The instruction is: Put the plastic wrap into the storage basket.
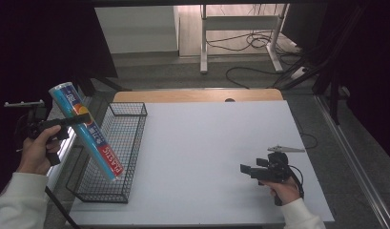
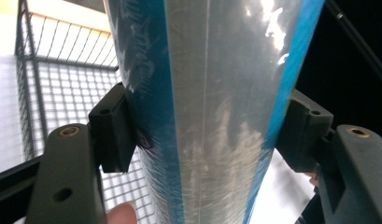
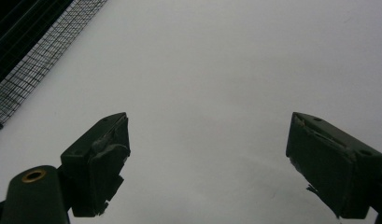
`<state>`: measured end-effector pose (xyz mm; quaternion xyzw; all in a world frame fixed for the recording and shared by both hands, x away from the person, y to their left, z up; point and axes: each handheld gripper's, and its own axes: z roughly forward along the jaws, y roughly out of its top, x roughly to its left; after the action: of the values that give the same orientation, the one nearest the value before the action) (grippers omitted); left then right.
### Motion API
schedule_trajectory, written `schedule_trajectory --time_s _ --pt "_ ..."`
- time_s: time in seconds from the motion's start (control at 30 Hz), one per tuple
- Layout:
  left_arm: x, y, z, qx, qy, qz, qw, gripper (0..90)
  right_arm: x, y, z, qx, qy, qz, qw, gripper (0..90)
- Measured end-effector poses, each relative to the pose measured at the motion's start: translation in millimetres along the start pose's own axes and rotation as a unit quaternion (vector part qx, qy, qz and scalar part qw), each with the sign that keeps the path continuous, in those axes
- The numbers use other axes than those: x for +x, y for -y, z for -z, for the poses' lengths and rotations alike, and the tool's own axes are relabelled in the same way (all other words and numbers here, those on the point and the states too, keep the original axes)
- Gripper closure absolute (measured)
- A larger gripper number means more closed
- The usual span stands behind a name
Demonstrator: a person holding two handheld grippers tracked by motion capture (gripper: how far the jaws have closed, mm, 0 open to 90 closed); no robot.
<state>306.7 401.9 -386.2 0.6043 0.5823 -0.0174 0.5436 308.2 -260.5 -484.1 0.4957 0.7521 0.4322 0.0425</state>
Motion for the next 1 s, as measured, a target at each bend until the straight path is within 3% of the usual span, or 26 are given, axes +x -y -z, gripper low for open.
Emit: schedule_trajectory --time_s 0.27,0.6,0.67,0.83,1.0 --pt "10.3 3.3 0.0 0.013 -0.013 -0.005 0.9998 32.0 -0.3 0.2 -1.3 0.002 -0.001 -0.002 1.0 13.7" --pt "22.6 10.6 -29.3 0.065 -0.046 -0.013 0.9967 32.0 0.0 0.8 -2.3 0.005 -0.001 -0.001 1.0 13.7" --pt "24.2 11.2 -33.0 0.064 -0.046 -0.011 0.9968 32.0 -0.4 1.0 -3.0 0.006 -0.001 -0.003 1.0 13.7" --pt "20.8 8.4 -40.8 0.073 -0.05 -0.013 0.996 32.0 -0.7 1.2 -4.3 0.008 0.0 -0.003 1.0 13.7" --pt "15.9 3.0 -58.1 0.078 -0.078 -0.01 0.9938 31.8 0.1 1.4 -4.9 0.007 -0.001 -0.002 1.0 13.8"
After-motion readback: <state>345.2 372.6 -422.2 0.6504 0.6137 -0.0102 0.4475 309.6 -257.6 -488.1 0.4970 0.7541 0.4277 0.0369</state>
